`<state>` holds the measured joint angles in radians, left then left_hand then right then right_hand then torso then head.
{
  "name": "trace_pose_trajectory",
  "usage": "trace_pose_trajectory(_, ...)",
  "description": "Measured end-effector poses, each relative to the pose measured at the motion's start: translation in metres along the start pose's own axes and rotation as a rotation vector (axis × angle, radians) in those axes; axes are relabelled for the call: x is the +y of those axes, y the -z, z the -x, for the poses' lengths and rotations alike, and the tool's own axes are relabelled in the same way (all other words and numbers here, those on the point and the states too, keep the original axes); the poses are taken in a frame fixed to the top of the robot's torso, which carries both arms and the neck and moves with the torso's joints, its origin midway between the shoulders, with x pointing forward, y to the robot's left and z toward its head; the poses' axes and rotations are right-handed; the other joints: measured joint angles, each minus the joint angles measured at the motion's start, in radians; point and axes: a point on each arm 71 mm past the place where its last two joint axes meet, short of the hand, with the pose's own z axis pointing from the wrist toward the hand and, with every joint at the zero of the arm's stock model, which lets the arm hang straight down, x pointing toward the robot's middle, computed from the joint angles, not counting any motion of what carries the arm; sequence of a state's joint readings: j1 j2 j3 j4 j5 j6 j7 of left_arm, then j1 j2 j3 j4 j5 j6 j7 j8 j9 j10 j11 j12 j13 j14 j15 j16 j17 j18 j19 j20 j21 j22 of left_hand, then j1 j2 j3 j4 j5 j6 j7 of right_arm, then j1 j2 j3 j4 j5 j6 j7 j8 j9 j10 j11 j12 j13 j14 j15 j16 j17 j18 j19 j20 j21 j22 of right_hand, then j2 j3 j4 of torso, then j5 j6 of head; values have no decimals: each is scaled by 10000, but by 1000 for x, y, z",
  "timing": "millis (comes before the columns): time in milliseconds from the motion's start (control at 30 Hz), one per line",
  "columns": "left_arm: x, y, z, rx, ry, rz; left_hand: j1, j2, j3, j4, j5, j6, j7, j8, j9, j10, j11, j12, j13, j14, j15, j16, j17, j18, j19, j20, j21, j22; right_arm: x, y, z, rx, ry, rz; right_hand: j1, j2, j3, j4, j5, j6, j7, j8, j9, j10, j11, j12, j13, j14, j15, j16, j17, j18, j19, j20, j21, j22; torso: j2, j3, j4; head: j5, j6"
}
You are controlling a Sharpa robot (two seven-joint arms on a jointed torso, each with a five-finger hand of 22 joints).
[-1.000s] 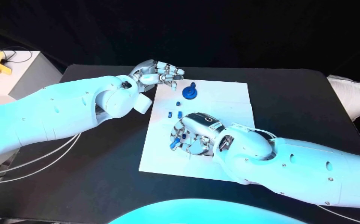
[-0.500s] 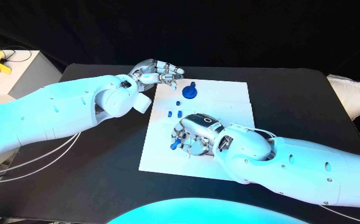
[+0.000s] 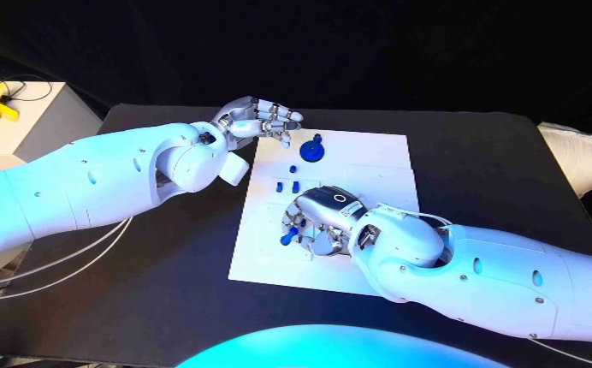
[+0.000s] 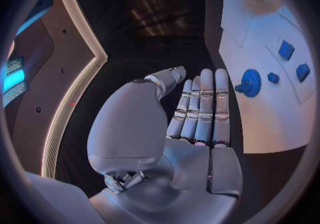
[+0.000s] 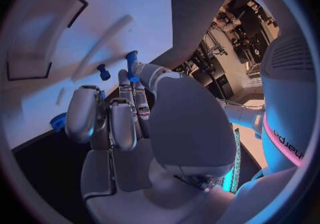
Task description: Assemble the parts on the task board
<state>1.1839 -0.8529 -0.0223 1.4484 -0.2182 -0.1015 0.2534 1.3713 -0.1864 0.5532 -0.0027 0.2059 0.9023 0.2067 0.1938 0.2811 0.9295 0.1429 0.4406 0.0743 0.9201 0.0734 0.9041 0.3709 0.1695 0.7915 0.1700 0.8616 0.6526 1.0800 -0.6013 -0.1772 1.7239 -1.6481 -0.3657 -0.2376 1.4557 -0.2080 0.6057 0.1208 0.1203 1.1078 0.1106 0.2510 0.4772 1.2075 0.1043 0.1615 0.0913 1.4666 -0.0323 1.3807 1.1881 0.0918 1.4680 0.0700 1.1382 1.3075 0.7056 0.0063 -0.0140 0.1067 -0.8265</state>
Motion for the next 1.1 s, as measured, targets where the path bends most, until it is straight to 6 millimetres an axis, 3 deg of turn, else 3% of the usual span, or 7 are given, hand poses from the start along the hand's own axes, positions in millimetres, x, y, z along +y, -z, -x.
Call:
trace_pose_trajectory(167,0,0,0,0,-1,1,0,0,0,0,0,0,0,0,0,0,0,0,0,0,0,0,0,0,0,0,0,0,2,-2,-1,22,32,77,-253,-57,69,-70,247,-379,229,-159,4,13,-12,-197,15,-19,63,0,-41,0,-26,26,-262,-1,0,1,-1,5,-1)
trace_pose_trajectory(333,0,0,0,3,0,4,0,0,0,0,0,0,0,0,0,0,0,0,0,0,0,0,0,0,0,0,0,1,3,-4,-3,181,-57,223,-767,-212,83,-82,350,-932,415,-584,-208,-58,-274,-545,-122,3,259,-84,-152,1,-258,181,-900,-2,0,5,-1,7,-2)
trace_pose_trajectory(633,0,0,0,-2,-1,16,0,0,0,0,0,0,0,0,0,0,0,0,0,0,0,0,0,0,0,0,0,-8,3,-4,-7,405,-366,428,-993,-496,31,-165,342,-1220,466,-830,-328,-673,-75,-738,-245,-24,345,-412,-719,4,-584,318,-1938,6,-1,12,-7,-3,-10)
trace_pose_trajectory(700,0,0,0,-1,-1,21,0,0,0,0,0,0,0,0,0,0,0,0,1,0,0,1,0,0,0,0,0,-8,3,-4,-7,421,-412,446,-1000,-503,-10,-206,335,-1260,504,-887,-358,-879,-40,-776,-265,-107,428,-554,-966,159,-726,353,-2373,5,-2,12,-7,-4,-11)
trace_pose_trajectory(867,0,0,0,-1,-1,32,0,0,0,0,0,0,0,0,0,0,0,0,1,0,0,1,1,1,0,0,0,-7,2,-3,-8,421,-498,448,-1000,-503,-121,-316,303,-1312,550,-970,-407,-1291,40,-776,-282,-343,519,-860,-1499,164,-1004,429,-3254,-307,-4,16,-9,-15,-11)
trace_pose_trajectory(933,0,0,0,-2,-1,37,0,0,0,0,0,0,0,0,0,0,0,0,1,0,0,1,1,0,0,0,0,-7,1,-2,-8,380,-526,439,-1000,-503,-254,-435,303,-1524,589,-1107,-468,-1713,98,-851,-277,-716,565,-1322,-2256,470,-1355,479,-4304,-742,-4,17,-9,-22,-5)
trace_pose_trajectory(1100,0,0,0,-1,-1,47,0,0,0,0,0,0,0,0,0,0,0,0,1,0,0,1,0,0,0,0,0,-7,-1,-1,-6,172,-585,393,-794,-378,-1086,-522,304,-1917,657,-1444,-655,-2513,200,-692,-248,-1372,661,-1903,-3353,632,-1832,573,-6192,-1613,-4,18,-7,-39,19)
